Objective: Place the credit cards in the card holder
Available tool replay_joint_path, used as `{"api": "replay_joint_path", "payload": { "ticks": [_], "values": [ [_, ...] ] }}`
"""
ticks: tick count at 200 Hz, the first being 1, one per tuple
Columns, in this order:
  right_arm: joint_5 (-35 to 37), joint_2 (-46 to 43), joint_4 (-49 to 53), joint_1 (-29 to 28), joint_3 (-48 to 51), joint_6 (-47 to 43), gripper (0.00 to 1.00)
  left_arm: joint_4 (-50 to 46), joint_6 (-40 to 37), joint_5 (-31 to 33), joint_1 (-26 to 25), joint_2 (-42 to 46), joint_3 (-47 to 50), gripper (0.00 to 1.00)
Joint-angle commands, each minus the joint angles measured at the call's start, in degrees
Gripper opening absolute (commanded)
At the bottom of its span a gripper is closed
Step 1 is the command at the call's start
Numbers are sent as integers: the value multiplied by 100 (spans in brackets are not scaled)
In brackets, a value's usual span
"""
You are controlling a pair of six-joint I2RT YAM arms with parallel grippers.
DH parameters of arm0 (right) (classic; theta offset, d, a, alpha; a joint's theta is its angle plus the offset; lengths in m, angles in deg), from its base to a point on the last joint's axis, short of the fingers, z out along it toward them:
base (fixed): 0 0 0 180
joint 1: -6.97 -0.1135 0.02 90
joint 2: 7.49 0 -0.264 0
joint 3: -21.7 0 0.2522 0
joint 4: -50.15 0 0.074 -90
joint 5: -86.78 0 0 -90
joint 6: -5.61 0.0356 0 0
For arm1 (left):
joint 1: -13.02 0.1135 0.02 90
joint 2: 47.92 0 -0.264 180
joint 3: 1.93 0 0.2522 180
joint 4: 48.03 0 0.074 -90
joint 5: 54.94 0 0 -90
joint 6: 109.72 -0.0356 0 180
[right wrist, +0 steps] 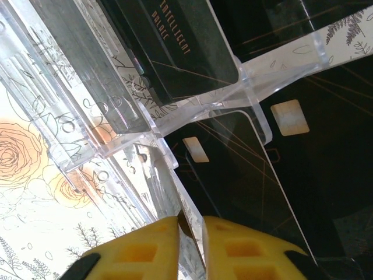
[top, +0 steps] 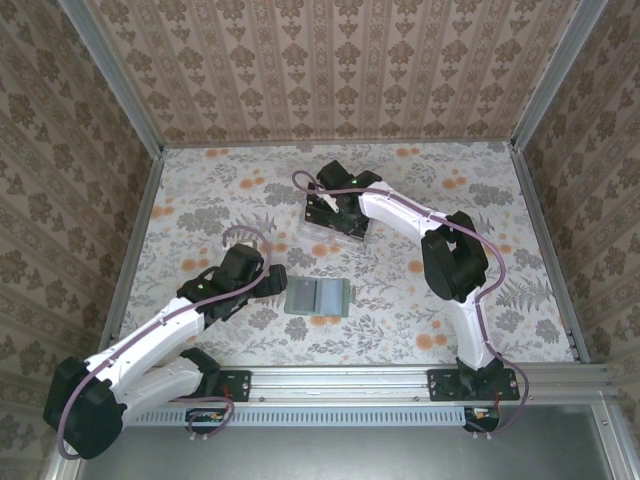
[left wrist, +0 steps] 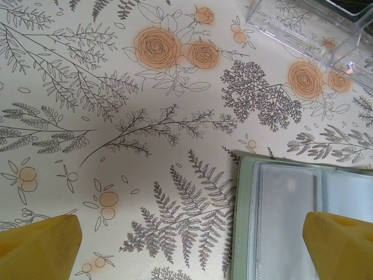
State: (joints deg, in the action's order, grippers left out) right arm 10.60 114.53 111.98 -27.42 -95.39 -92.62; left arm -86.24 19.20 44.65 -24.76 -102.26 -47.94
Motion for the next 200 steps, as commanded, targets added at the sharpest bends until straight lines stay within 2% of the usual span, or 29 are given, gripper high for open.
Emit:
{"api": "replay_joint_path", "payload": {
  "ticks": [1, 64, 113, 163, 200],
  "values": [
    [-20, 81, 211, -15, -122, -201, 13, 10, -33, -53, 34, 1, 75, 100],
    [-417, -56, 203, -24, -118, -830, 2, 50, -83, -88, 34, 0, 89, 100],
    [-541, -483, 103, -58, -117, -1048, 0, 38, -96, -89, 35, -12, 118, 100],
    [-415, -975, -94, -215, -109, -860, 0, 20, -149, -82, 35, -38, 140, 100],
    [-639, -1608, -369, -345, 144, -190, 0, -46, -198, -86, 34, -42, 165, 100]
  ]
}}
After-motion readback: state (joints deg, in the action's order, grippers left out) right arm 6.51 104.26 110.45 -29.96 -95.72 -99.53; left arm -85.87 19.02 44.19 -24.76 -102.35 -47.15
